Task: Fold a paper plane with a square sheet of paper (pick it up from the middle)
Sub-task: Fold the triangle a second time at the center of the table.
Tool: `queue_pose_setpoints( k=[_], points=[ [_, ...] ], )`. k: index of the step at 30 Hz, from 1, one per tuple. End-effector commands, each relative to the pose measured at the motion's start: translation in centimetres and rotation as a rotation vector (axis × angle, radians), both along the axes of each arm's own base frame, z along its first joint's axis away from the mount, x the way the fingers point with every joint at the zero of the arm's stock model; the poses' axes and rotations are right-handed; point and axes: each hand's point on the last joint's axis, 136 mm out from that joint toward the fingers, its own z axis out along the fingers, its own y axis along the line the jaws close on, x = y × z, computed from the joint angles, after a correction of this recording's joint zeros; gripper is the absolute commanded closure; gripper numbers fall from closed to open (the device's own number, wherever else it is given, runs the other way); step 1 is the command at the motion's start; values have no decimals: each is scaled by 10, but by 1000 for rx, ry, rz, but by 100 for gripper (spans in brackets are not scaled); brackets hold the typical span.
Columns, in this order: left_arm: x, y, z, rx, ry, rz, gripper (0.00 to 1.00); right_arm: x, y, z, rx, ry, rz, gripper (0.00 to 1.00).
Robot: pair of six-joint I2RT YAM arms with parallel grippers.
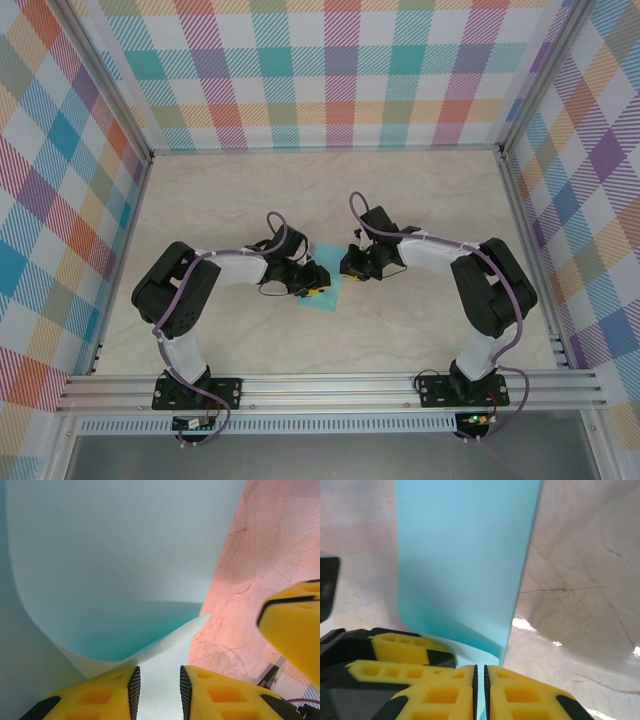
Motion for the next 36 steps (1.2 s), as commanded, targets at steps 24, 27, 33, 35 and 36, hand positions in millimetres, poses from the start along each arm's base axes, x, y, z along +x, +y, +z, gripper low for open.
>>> queue_pose_setpoints(
  k=[24, 27, 33, 35, 36],
  points=[
    [12, 11, 7, 14, -136, 88, 79, -21, -4, -67, -162, 112, 82, 93],
    [22, 17, 26, -1, -234, 140, 78, -26, -8, -77, -190, 137, 96, 93],
    [25, 18, 23, 6, -243, 155, 77, -30, -14, -88, -222, 155, 107, 93],
    [23, 14, 20, -6, -225, 139, 78, -31, -15, -89, -226, 157, 113, 93],
    [22, 11, 19, -12, -223, 130, 78, -32, -16, -89, -230, 158, 114, 93]
  ],
)
